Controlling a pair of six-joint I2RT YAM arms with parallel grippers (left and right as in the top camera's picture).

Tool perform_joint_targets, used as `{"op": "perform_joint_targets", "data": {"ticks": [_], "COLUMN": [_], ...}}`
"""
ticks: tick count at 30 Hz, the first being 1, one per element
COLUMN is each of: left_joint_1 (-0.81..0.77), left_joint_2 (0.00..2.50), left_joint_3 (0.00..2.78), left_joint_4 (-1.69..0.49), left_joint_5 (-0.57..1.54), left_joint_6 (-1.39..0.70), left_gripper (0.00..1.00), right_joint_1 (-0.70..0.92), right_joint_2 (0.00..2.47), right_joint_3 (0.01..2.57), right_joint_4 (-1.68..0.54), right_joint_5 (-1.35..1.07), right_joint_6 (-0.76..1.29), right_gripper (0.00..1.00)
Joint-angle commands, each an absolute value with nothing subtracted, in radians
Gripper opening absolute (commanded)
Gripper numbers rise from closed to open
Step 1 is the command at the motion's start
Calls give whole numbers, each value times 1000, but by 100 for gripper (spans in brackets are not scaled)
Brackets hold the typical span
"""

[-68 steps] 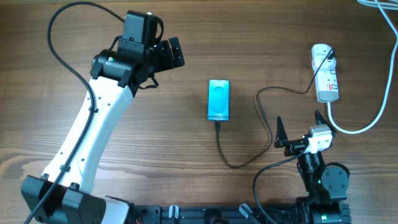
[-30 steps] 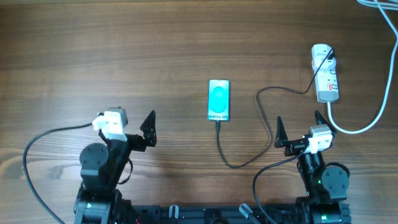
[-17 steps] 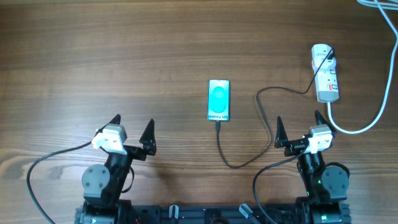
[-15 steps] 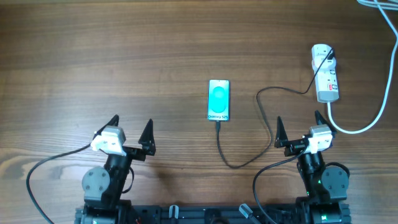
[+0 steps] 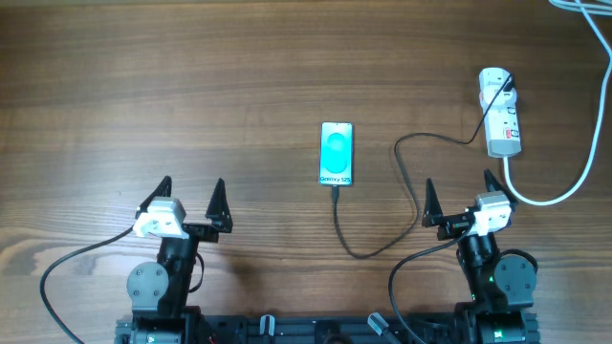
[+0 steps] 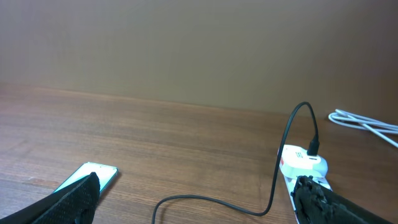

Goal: Plug charger to phone and switch on socket

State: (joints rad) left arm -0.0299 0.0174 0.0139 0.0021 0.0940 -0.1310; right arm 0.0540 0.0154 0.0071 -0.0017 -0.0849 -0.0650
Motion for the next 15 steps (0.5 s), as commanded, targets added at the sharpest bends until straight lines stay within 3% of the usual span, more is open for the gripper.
{"op": "perform_joint_targets", "data": {"ticks": [1, 15], "left_joint_1": [-7, -8], "left_joint_2": [3, 3], "left_joint_3": [6, 6], "left_joint_4": [-39, -78], "left_joint_5": [77, 18], "left_joint_6": [-112, -22], "left_gripper": [100, 100], "right_joint_1": [59, 59], "right_joint_2": [5, 5], "right_joint_3": [5, 5], "right_joint_4": [1, 1], "right_joint_5": [-72, -72], "right_joint_6": [-50, -49], "right_gripper": [100, 100]}}
